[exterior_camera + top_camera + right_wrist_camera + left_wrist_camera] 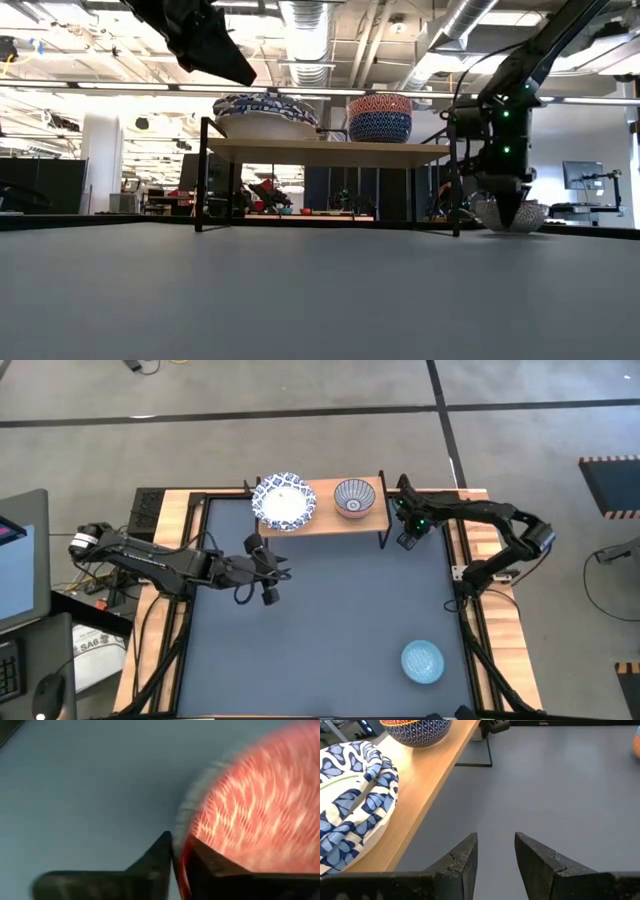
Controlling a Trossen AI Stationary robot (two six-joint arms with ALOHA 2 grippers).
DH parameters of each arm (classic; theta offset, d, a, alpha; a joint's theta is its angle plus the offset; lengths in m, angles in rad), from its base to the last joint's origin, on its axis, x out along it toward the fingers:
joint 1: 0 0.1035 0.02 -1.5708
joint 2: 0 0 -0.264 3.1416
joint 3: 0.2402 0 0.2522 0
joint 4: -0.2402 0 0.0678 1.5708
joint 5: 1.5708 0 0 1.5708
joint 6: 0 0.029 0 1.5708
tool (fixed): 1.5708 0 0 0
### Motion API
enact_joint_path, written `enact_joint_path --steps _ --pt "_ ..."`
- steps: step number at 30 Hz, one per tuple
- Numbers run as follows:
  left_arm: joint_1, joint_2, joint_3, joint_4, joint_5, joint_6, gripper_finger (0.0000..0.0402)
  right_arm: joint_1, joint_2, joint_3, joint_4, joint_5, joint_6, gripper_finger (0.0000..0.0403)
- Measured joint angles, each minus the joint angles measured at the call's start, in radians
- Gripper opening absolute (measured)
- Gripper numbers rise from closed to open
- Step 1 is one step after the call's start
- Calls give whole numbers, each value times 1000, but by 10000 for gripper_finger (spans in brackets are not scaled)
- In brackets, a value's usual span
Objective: Place and stack bowls onto a shelf
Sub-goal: Stack the red patterned bowl on top of the blue patterned bowl on the shelf
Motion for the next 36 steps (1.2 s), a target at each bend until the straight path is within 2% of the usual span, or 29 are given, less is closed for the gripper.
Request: enact_joint_path --steps 1,8,14,20,25,30,36 --pt "0 0 0 -1 -1 0 116 0 -3 2 0 4 13 36" --pt "0 0 0 -24 -2 -4 116 34 -105 -4 -59 -18 100 38" --pt "0 0 0 -29 -3 -16 116 154 -239 -3 -153 -19 179 38" --pt "0 0 0 -28 -3 -38 116 359 -337 -3 -218 -18 304 38" --pt "0 0 0 -27 -3 -58 116 561 -370 -3 -221 -18 404 38" --pt "0 1 0 -5 0 -84 116 751 -365 14 -192 -19 494 38" --pt "0 1 1 47 7 -80 116 946 -303 130 -172 -18 527 38"
